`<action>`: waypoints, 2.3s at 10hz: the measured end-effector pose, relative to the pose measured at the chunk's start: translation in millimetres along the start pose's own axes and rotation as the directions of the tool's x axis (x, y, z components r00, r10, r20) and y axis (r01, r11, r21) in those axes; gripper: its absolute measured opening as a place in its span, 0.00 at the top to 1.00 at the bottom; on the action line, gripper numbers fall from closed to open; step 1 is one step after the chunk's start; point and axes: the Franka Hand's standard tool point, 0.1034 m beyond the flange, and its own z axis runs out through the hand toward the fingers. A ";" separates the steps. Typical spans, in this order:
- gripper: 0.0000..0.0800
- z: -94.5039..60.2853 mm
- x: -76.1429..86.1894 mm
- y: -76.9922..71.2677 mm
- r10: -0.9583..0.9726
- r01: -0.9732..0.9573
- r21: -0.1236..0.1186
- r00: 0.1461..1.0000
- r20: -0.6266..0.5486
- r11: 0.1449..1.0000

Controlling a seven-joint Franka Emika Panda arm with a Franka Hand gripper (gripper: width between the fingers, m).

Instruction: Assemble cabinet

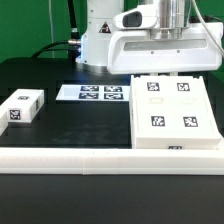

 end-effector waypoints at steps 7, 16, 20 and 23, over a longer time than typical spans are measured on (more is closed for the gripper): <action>1.00 -29.3 14.0 -3.1 0.002 -0.003 0.008 0.999 0.044 1.000; 1.00 -40.6 28.8 -3.9 -0.001 0.001 0.011 0.998 0.057 1.000; 1.00 -39.8 27.9 -3.5 -0.002 0.001 0.011 0.998 0.057 1.000; 1.00 -45.6 30.4 4.6 -0.017 0.017 0.010 0.998 0.056 1.000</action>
Offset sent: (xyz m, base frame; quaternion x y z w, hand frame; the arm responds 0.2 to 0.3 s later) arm 0.0169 -0.0057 0.0354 -0.0125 -0.0444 -0.0114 0.9989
